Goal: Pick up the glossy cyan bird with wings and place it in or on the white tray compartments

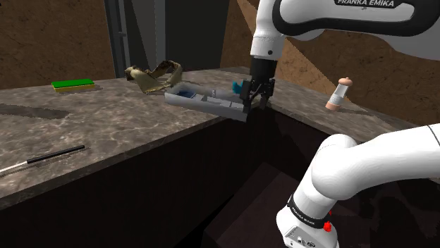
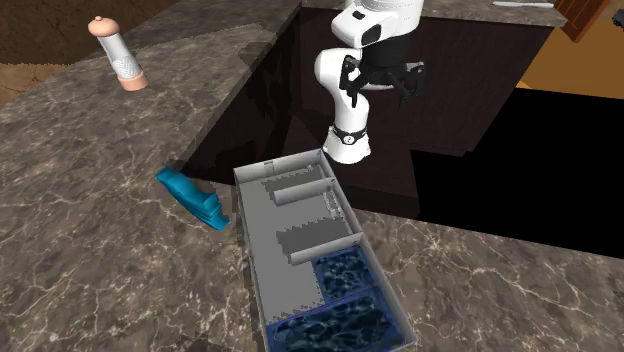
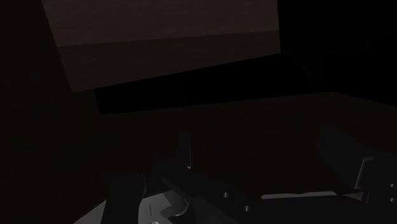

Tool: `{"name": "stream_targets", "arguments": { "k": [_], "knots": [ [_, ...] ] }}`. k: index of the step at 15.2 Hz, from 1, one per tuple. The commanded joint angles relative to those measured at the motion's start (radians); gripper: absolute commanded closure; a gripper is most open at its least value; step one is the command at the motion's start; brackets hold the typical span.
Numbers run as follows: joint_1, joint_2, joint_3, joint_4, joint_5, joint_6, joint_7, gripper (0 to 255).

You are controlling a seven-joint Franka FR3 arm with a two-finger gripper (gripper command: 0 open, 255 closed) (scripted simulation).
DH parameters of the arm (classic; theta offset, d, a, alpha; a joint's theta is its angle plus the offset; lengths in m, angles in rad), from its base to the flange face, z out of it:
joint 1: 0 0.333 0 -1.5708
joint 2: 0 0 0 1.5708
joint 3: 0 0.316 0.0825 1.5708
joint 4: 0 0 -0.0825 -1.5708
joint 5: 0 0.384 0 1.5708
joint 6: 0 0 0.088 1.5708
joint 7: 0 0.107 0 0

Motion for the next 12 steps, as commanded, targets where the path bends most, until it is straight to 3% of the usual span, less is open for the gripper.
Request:
{"name": "stream_targets", "arguments": {
  "k": [1, 12],
  "knots": [
    [0.000, 0.000, 0.000, 0.000, 0.000, 0.000, 0.000, 0],
    [0.044, 0.101, -0.309, 0.053, -0.266, 0.088, -0.624, 0]
  ]
}}
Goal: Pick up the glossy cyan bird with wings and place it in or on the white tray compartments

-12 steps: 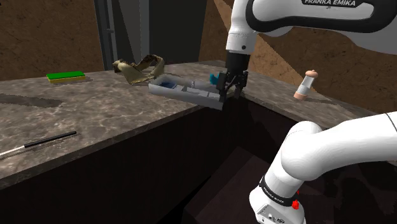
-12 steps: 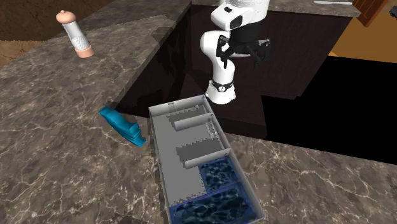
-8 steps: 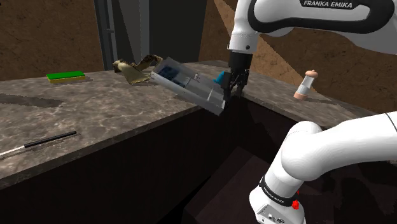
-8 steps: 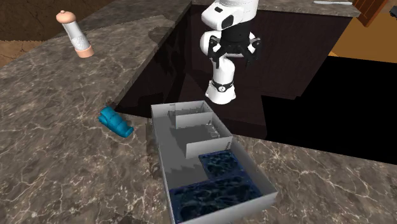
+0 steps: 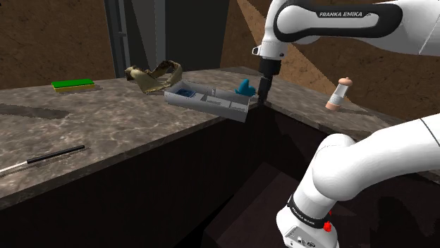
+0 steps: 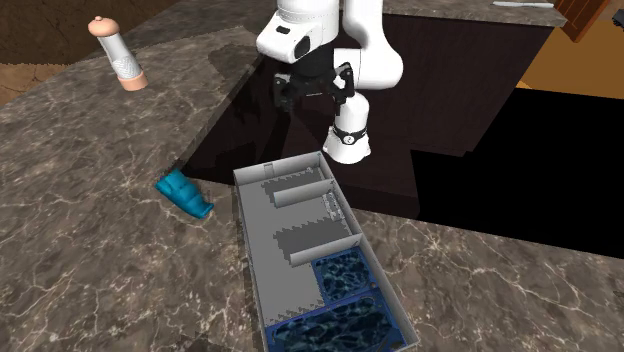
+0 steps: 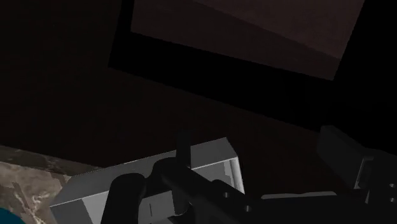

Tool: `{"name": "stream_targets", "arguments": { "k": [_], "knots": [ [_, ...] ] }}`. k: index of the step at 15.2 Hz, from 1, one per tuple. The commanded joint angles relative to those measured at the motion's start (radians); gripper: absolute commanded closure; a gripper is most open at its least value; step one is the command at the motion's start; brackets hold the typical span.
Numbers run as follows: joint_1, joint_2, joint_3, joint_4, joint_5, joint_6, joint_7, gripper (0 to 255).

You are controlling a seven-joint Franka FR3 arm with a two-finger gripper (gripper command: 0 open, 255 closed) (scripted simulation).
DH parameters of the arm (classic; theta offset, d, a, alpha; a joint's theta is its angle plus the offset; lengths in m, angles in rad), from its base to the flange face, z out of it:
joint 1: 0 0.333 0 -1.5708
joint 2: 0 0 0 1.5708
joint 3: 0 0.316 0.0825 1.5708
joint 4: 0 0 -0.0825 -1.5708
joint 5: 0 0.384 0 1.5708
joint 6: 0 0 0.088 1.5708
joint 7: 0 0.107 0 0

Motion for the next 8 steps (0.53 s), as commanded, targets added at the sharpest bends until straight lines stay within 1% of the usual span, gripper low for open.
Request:
{"name": "stream_targets", "arguments": {
  "k": [1, 5, 8],
  "knots": [
    [0.012, 0.031, -0.056, 0.025, -0.040, 0.021, -0.122, 0],
    [0.052, 0.134, -0.164, 0.103, -0.087, 0.077, -0.344, 0],
    [0.090, 0.227, -0.243, 0.177, -0.096, 0.120, -0.513, 0]
  ]
}}
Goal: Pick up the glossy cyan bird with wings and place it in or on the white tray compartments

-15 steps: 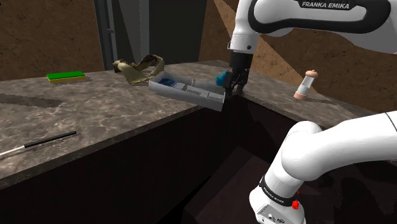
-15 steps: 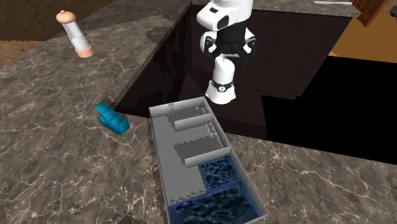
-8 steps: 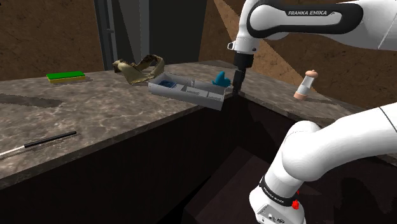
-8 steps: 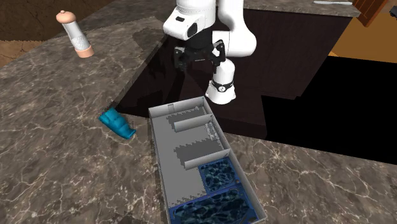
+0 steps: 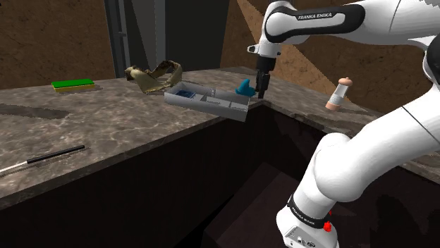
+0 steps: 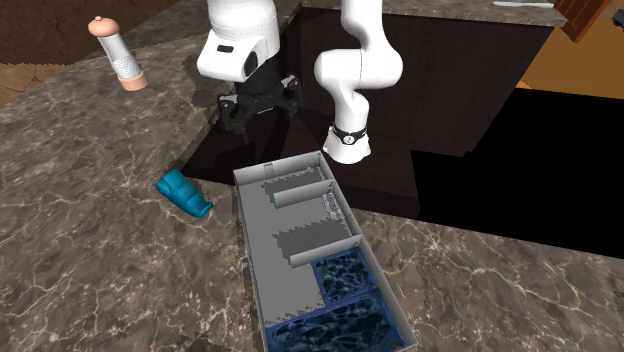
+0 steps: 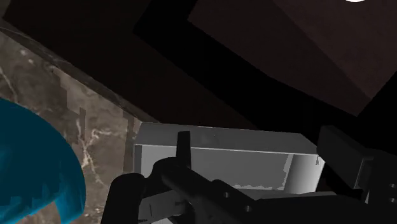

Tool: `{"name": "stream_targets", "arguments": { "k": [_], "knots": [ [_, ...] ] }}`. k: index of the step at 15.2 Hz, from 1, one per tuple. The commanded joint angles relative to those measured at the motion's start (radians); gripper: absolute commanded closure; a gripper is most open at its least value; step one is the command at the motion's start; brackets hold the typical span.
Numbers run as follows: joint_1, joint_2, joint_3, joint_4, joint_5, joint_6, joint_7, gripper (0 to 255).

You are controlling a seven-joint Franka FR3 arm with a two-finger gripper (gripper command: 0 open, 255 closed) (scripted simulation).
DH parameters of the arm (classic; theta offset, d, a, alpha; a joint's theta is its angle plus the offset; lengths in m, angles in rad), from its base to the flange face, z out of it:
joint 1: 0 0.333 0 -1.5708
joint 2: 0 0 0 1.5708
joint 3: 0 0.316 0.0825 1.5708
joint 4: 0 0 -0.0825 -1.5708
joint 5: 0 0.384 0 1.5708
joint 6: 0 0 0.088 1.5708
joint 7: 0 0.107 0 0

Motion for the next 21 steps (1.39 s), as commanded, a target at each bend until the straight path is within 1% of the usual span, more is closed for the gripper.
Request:
{"name": "stream_targets", "arguments": {
  "k": [1, 4, 7, 10, 12, 13, 21],
  "knots": [
    [0.024, 0.063, -0.057, 0.052, -0.004, 0.028, -0.127, 0],
    [0.067, 0.174, -0.133, 0.143, 0.022, 0.066, -0.304, 0],
    [0.107, 0.299, -0.206, 0.246, 0.079, 0.096, -0.488, 0],
    [0.129, 0.440, -0.265, 0.361, 0.170, 0.112, -0.682, 0],
    [0.125, 0.541, -0.288, 0.446, 0.244, 0.111, -0.812, 0],
    [0.118, 0.577, -0.291, 0.478, 0.272, 0.108, -0.857, 0],
    [0.112, 0.591, -0.286, 0.389, 0.283, 0.208, -0.865, 0]
  ]
}}
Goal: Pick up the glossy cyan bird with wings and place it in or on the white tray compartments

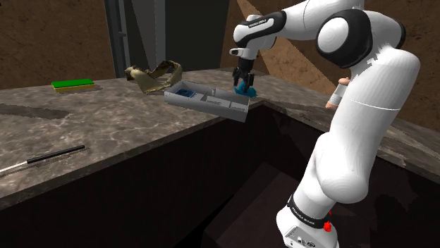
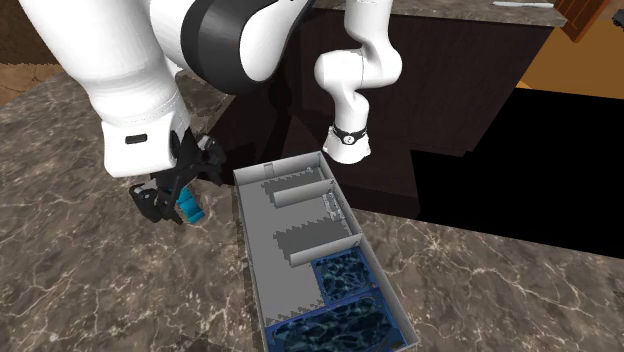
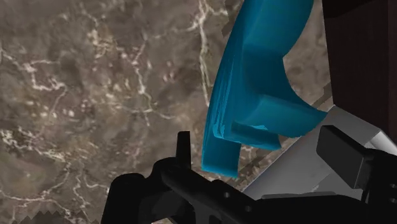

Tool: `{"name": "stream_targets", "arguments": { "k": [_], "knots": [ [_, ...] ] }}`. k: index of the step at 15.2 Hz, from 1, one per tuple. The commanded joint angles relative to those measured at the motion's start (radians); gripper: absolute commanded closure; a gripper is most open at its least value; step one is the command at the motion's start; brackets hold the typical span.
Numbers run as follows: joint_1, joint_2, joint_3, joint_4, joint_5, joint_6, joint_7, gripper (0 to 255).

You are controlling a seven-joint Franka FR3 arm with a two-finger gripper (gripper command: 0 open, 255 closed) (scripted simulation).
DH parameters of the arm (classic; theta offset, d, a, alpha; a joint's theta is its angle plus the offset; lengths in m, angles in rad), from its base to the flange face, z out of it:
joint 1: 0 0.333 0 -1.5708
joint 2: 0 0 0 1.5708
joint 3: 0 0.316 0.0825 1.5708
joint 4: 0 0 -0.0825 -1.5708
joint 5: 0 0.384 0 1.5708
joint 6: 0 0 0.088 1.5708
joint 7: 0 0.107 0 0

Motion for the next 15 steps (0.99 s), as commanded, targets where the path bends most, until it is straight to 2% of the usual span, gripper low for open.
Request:
{"name": "stream_targets", "arguments": {
  "k": [1, 7, 8, 15],
  "knots": [
    [0.000, 0.003, 0.000, -0.007, 0.003, 0.010, -0.001, 0],
    [0.000, 0.003, 0.000, -0.007, 0.003, 0.010, -0.001, 0],
    [0.000, 0.003, 0.000, -0.007, 0.003, 0.010, -0.001, 255],
    [0.000, 0.003, 0.000, -0.007, 0.003, 0.010, -0.002, 255]
  ]
}}
